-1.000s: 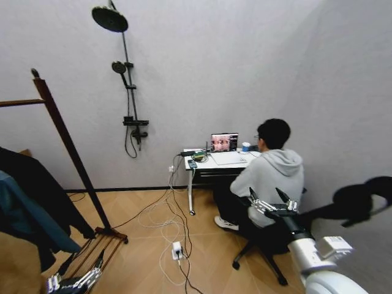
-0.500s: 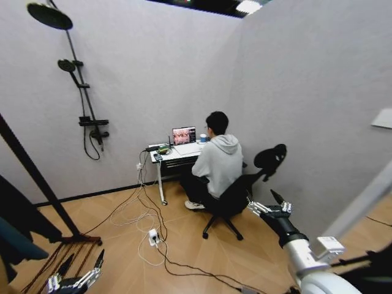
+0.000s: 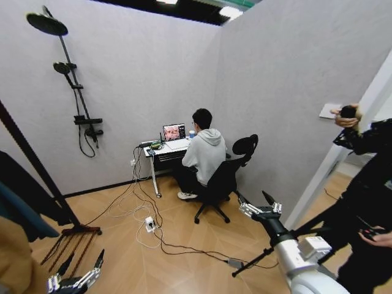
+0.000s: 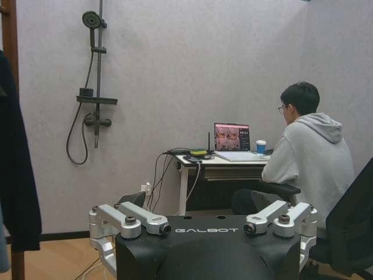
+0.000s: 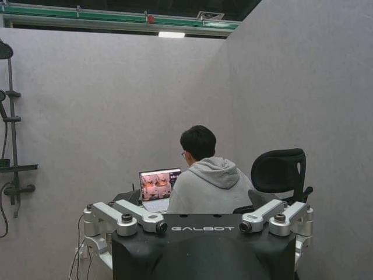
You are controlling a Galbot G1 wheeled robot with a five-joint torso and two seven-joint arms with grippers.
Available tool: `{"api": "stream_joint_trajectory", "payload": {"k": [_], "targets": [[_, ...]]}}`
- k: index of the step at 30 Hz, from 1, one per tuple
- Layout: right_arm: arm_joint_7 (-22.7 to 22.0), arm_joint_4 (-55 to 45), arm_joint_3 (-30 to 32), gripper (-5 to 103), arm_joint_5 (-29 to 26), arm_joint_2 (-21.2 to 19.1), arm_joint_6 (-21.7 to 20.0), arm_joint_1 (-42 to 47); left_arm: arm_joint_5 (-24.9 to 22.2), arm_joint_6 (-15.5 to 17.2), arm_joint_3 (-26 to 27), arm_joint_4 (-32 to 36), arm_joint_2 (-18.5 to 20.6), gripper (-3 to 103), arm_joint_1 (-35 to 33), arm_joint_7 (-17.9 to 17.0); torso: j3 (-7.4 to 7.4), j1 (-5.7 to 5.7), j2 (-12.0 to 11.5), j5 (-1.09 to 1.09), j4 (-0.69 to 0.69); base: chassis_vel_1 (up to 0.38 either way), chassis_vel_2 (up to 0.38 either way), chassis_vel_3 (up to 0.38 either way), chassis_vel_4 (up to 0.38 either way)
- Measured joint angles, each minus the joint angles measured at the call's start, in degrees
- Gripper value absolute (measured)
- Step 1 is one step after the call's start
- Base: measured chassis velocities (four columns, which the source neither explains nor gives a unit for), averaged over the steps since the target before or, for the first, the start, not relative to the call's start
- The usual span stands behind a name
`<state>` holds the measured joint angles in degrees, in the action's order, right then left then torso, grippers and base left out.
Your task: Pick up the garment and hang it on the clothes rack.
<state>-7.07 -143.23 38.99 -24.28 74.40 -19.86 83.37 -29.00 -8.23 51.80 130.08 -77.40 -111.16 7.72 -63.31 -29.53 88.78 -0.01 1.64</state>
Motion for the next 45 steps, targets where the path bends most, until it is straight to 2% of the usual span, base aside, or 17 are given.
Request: {"api": "stream_joint_trajectory", "payload": {"k": [12,26,45], "targets": [[0.0,0.0,-0.6,100,-0.2,-0.5,0.0,-1.5,0.0,0.0,0.0,0.0,0.0,100,0.0,0.0,0.0,0.0,0.0,0.02,0.0,0.299,-0.195,-0.21,0.297],[-0.1,0.0,-2.4,100,-0.2,-0.9,-0.5,-2.8,0.0,0.0,0.0,0.0,0.0,100,0.0,0.0,0.0,0.01,0.0,0.0,-0.02,0.278,-0.092,-0.095,0.294],[-0.6,0.0,-3.7,100,0.3,-0.9,-1.0,-3.6,0.0,0.0,0.0,0.0,0.0,100,0.0,0.0,0.0,0.0,0.0,-0.01,0.0,0.155,-0.134,-0.138,0.149]]}}
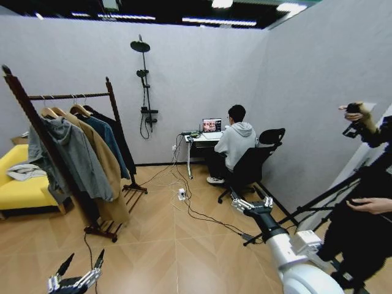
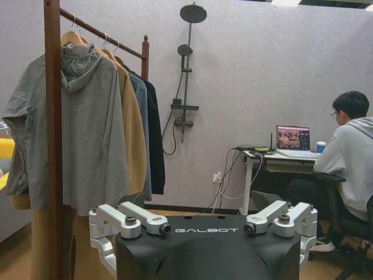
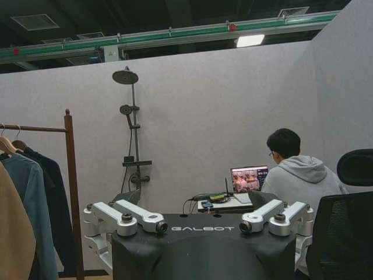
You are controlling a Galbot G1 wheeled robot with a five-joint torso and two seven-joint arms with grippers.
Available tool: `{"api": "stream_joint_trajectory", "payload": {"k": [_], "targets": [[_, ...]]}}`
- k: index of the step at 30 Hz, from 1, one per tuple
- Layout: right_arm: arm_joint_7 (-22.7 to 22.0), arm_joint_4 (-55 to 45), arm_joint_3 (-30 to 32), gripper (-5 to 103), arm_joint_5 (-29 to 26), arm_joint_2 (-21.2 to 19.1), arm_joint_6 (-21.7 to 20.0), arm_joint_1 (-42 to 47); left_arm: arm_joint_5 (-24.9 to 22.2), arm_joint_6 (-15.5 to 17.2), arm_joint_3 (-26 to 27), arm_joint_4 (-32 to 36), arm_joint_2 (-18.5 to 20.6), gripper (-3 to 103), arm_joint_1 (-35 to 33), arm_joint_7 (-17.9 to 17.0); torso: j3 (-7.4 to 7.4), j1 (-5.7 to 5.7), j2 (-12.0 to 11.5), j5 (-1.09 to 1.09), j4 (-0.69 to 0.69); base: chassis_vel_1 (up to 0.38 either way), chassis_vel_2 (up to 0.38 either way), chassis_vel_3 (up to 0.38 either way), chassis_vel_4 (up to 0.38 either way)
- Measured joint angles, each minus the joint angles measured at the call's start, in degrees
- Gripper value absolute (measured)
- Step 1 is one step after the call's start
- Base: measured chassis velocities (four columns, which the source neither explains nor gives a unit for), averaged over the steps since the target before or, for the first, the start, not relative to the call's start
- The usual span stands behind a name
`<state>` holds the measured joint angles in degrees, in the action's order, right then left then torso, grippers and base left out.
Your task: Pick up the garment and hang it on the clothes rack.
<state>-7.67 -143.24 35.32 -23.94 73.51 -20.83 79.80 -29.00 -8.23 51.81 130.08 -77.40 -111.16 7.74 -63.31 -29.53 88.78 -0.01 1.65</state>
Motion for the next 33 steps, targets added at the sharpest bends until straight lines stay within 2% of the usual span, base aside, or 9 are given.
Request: {"api": "stream_joint_trajectory", "payload": {"k": [7,12,28,33], "targets": [[0.0,0.0,0.1,100,0.0,0.1,0.1,0.1,0.0,0.0,0.0,0.0,0.0,100,0.0,0.0,0.0,0.01,0.0,0.01,0.0,0.184,-0.171,-0.172,0.189],[0.1,0.0,0.0,100,0.1,0.1,1.9,-0.2,0.0,0.0,0.0,0.0,0.0,100,0.0,0.0,0.01,0.04,0.0,0.01,-0.01,0.157,-0.146,-0.138,0.138],[0.4,0.2,-0.4,100,0.3,0.7,2.1,0.4,0.0,0.0,0.0,0.0,0.0,100,0.0,0.0,0.0,-0.01,0.0,0.02,-0.01,0.001,-0.001,-0.001,0.008],[2.6,0.5,0.7,100,-1.4,1.1,1.0,2.9,0.0,0.0,0.0,0.0,0.0,100,0.0,0.0,0.0,0.01,0.0,0.01,-0.01,0.0,0.0,0.0,0.0]]}}
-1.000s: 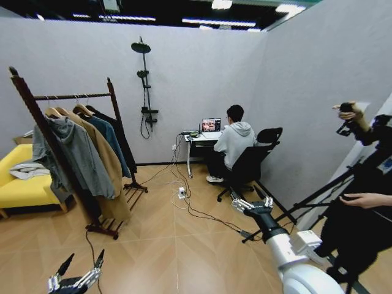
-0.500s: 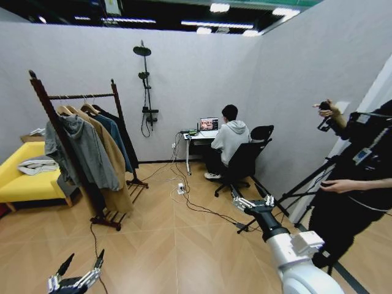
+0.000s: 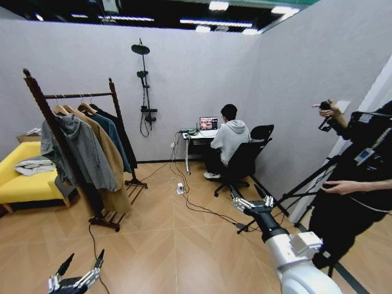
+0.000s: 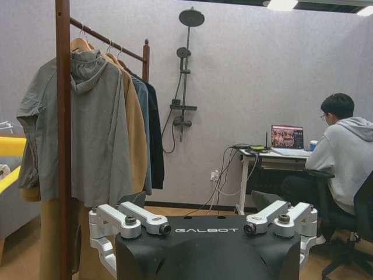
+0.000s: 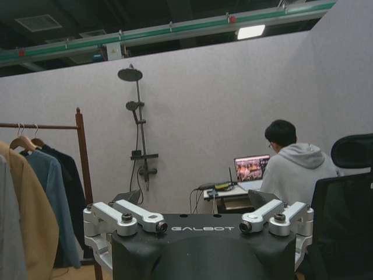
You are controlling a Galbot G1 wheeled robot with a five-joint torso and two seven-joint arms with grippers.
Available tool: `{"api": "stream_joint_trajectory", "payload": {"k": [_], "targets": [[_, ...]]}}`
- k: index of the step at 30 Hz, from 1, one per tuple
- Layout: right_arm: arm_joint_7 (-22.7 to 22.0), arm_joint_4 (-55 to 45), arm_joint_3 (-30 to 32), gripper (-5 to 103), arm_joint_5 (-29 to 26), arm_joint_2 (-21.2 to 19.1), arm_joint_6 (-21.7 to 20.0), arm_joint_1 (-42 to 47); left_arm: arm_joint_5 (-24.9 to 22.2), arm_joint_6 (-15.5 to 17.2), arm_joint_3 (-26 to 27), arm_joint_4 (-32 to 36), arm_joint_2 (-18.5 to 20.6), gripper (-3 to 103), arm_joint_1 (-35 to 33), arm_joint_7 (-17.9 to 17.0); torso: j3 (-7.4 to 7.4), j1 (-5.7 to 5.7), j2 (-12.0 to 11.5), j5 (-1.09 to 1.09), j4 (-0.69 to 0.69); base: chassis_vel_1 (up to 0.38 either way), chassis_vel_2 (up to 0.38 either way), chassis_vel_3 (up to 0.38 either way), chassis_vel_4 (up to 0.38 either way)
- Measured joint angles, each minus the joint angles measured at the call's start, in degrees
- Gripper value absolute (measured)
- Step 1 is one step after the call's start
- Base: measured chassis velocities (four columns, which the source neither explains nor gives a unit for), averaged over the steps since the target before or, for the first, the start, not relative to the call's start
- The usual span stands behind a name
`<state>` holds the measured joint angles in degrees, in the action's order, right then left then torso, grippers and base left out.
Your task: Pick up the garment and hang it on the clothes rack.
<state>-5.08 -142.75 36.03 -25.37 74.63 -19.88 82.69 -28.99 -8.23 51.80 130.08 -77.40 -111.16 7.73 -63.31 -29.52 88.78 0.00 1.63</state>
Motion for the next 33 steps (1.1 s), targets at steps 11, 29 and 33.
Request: {"api": "stream_joint_trajectory", "payload": {"k": [11,29,33], "targets": [[3.4,4.5,5.2,100,-1.6,1.2,1.8,6.2,0.0,0.0,0.0,0.0,0.0,100,0.0,0.0,0.0,0.0,0.0,0.0,0.0,0.0,0.0,0.0,0.0],[8.6,9.7,17.8,100,-4.9,2.1,4.7,8.4,0.0,0.0,0.0,0.0,0.0,100,0.0,0.0,0.0,0.0,0.0,0.0,0.01,0.0,0.0,0.0,0.0],[8.8,8.6,17.7,100,-4.7,2.3,4.8,8.9,0.0,0.0,0.0,0.0,0.0,100,0.0,0.0,0.0,0.0,0.0,0.01,0.01,0.0,0.0,0.0,0.0]]}}
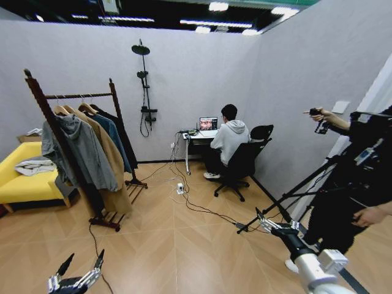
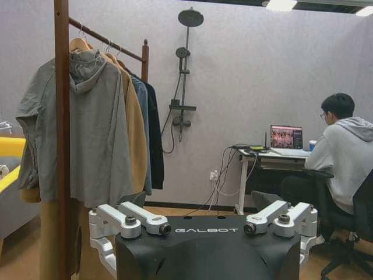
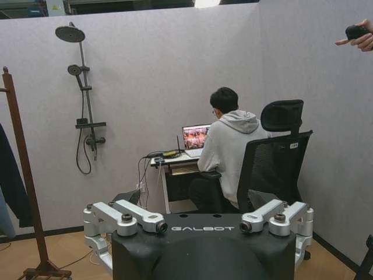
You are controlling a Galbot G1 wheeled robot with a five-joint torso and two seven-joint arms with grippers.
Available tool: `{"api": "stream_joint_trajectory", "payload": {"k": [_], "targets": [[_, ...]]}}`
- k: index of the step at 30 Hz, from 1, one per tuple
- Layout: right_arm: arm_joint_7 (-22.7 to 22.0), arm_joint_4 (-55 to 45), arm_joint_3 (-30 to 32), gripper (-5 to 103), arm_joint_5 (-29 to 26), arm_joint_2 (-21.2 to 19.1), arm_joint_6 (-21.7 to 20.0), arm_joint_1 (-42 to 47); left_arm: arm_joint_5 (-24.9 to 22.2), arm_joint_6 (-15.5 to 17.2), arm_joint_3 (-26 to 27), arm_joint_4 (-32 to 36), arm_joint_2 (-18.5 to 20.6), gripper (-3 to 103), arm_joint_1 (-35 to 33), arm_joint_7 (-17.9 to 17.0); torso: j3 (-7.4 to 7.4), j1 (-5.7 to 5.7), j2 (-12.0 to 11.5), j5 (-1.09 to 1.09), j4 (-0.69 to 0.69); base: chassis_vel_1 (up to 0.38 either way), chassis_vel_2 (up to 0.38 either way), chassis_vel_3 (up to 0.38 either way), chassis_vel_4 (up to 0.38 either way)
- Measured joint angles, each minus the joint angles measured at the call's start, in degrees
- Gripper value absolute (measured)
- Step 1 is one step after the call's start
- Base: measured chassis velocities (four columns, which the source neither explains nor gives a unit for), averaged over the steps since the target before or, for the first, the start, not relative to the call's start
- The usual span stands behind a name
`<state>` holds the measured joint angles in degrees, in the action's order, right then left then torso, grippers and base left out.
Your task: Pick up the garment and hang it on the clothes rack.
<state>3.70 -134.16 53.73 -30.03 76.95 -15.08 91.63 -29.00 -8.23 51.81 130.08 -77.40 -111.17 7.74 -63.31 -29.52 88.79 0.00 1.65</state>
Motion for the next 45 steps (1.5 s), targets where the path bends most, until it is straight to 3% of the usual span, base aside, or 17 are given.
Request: {"api": "stream_joint_trajectory", "payload": {"k": [45], "targets": [[0.4,1.2,-6.8,100,4.3,0.0,-1.1,-4.2,0.0,0.0,0.0,0.0,0.0,100,0.0,0.0,0.0,0.0,0.0,0.0,0.0,0.0,0.0,0.0,0.0]]}}
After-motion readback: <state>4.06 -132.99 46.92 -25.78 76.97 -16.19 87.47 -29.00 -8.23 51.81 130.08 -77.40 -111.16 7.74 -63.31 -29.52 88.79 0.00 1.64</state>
